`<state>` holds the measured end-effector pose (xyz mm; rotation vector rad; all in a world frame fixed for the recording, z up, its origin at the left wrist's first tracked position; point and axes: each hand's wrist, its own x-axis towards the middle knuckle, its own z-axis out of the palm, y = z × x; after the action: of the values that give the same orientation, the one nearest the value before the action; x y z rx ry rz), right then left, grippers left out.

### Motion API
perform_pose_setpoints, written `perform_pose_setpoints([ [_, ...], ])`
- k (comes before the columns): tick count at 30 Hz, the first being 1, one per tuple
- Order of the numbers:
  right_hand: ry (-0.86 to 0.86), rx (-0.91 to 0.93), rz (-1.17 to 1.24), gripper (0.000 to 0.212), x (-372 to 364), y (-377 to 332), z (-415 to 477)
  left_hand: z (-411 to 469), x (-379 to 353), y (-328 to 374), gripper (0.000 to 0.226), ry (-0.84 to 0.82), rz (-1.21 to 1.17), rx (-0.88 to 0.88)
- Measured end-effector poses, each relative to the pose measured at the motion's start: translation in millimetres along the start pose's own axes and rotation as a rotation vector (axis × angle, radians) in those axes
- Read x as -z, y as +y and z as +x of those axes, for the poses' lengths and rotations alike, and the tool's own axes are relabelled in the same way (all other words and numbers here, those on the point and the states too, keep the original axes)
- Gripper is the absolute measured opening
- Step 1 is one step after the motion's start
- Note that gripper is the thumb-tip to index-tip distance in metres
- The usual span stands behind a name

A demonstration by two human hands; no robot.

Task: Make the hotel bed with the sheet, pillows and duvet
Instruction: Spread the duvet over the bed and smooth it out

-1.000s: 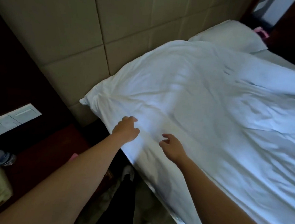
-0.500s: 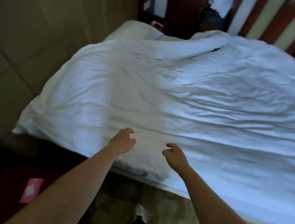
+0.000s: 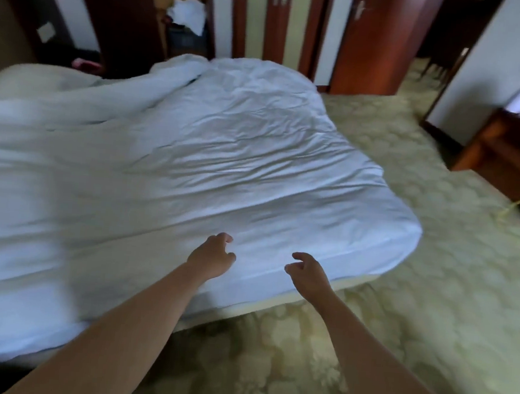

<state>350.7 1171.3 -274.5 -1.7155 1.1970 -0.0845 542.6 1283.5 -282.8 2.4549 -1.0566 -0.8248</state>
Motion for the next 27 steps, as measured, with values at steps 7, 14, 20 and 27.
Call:
perform_pose_setpoints([
  [7,0.153,-0.066,0.066,0.046,161.5,76.5,42.2,65.9,-87.1,167.6,0.051,-0.076,0.056,-0.132],
  [14,0.246,-0.158,0.099,0.046,286.0,132.8,92.4,125.1,-154.9,291.6,0.049,-0.139,0.092,-0.204],
  [20,0.226,-0.192,0.102,0.046,346.3,153.7,176.5,210.3,-188.9,362.0,0.049,-0.189,0.136,-0.223],
  [27,0.216,-0.245,0.039,0.046,420.0,179.2,307.1,344.7,-225.1,436.1,0.051,-0.273,0.131,-0.182],
])
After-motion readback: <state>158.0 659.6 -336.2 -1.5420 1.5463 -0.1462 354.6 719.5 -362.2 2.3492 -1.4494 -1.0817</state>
